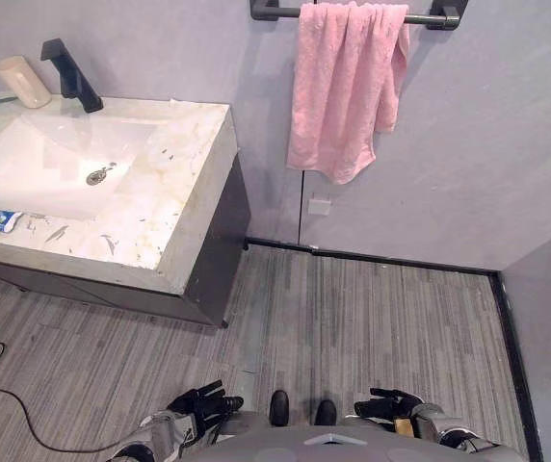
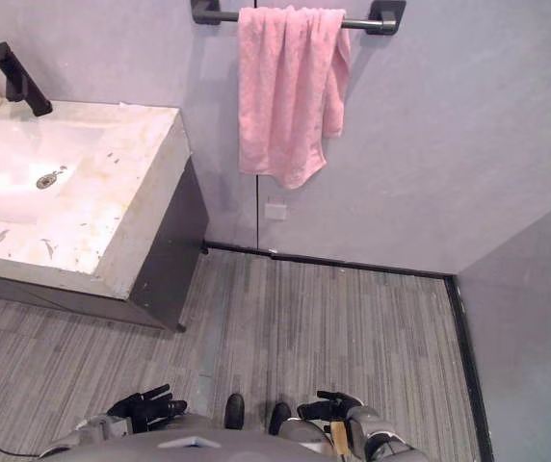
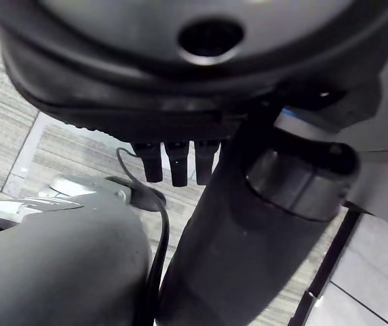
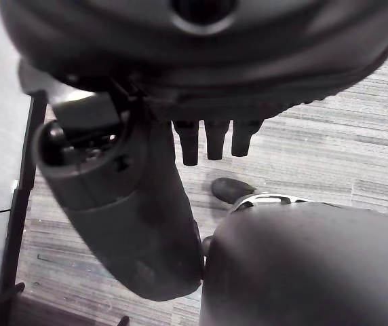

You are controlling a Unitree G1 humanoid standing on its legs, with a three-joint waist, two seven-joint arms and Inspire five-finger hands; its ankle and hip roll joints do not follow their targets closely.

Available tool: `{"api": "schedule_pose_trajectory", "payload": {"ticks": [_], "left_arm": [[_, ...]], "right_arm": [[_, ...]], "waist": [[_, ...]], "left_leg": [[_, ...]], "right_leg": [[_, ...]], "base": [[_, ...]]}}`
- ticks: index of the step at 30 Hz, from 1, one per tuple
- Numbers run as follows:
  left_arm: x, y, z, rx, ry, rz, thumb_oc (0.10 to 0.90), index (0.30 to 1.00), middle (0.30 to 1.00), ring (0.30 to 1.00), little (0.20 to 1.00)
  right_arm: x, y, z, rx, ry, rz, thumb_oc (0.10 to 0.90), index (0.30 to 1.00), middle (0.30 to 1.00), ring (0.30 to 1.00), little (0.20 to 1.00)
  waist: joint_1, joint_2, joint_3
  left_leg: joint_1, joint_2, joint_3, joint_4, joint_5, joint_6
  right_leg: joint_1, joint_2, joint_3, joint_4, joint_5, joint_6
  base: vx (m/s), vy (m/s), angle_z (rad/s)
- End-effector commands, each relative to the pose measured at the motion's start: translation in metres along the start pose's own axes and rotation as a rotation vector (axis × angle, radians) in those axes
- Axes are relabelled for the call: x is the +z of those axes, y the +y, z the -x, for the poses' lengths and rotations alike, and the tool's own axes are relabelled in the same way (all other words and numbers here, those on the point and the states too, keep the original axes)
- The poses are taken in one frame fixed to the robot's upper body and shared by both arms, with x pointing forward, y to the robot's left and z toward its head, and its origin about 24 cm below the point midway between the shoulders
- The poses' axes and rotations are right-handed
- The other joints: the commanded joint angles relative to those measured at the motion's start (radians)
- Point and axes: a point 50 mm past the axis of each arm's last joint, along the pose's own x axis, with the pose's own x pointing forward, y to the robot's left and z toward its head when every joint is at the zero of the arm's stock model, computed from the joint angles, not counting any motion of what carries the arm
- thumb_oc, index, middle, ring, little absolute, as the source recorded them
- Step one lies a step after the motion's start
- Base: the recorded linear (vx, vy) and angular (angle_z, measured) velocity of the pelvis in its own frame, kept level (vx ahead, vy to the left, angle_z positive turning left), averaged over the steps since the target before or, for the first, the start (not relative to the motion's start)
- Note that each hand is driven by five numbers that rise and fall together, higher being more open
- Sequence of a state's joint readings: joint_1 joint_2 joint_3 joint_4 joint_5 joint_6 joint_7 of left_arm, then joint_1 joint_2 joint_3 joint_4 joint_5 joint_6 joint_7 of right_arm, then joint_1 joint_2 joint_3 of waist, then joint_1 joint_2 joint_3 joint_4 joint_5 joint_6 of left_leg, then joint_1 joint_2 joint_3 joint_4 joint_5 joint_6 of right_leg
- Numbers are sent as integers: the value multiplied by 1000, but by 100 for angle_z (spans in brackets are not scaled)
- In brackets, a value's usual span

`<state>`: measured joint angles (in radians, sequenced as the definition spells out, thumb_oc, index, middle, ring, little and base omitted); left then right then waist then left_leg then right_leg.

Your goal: Organize the bathroom.

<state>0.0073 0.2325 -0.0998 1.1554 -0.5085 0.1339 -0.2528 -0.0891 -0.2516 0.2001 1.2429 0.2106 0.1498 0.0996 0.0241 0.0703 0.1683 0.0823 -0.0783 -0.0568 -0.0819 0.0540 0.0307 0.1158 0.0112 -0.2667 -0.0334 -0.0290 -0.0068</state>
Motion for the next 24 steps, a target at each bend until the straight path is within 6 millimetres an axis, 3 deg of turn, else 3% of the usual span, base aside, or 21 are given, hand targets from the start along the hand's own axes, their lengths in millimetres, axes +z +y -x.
{"api": "schedule_pose_trajectory", "payload": {"ticks": [1, 7, 16, 21, 24], "left_arm": [[-24, 8, 3, 15, 103, 22, 800, 900, 900, 900, 900], [-23, 7, 3, 5, 94, 96, 800, 900, 900, 900, 900], [-39, 9, 5, 21, 179, 147, 800, 900, 900, 900, 900], [-39, 12, 6, 33, 201, 98, 800, 900, 900, 900, 900], [-37, 14, 7, 42, 211, 73, 800, 900, 900, 900, 900]], "right_arm": [[-31, -5, 2, -3, 109, 41, 800, 900, 900, 900, 900], [-27, -4, 1, -1, 94, 41, 800, 900, 900, 900, 900], [-26, -6, 1, -10, 90, 48, 800, 900, 900, 900, 900], [-26, -7, 1, -14, 93, 52, 800, 900, 900, 900, 900], [-22, -8, 1, -24, 74, 59, 800, 900, 900, 900, 900]], "waist": [[19, -21, -2], [15, -23, 1], [-4, -30, 19], [-14, -27, 29], [-22, -18, 48]], "left_leg": [[-27, 22, 74, 52, -87, -8], [-22, 22, 87, 54, -92, -4], [-23, 19, 126, 70, -107, 6], [-31, 15, 145, 103, -123, 16], [-50, 7, 152, 171, -150, 29]], "right_leg": [[-59, -88, 12, 50, -25, 99], [-60, -87, 19, 51, -24, 102], [-74, -91, 43, 70, -20, 108], [-93, -99, 62, 120, -35, 112], [-125, -117, 87, 220, -63, 115]], "base": [[0, 0, 0], [0, 2, -1], [6, 37, -9], [29, 57, -15], [44, 86, -19]]}}
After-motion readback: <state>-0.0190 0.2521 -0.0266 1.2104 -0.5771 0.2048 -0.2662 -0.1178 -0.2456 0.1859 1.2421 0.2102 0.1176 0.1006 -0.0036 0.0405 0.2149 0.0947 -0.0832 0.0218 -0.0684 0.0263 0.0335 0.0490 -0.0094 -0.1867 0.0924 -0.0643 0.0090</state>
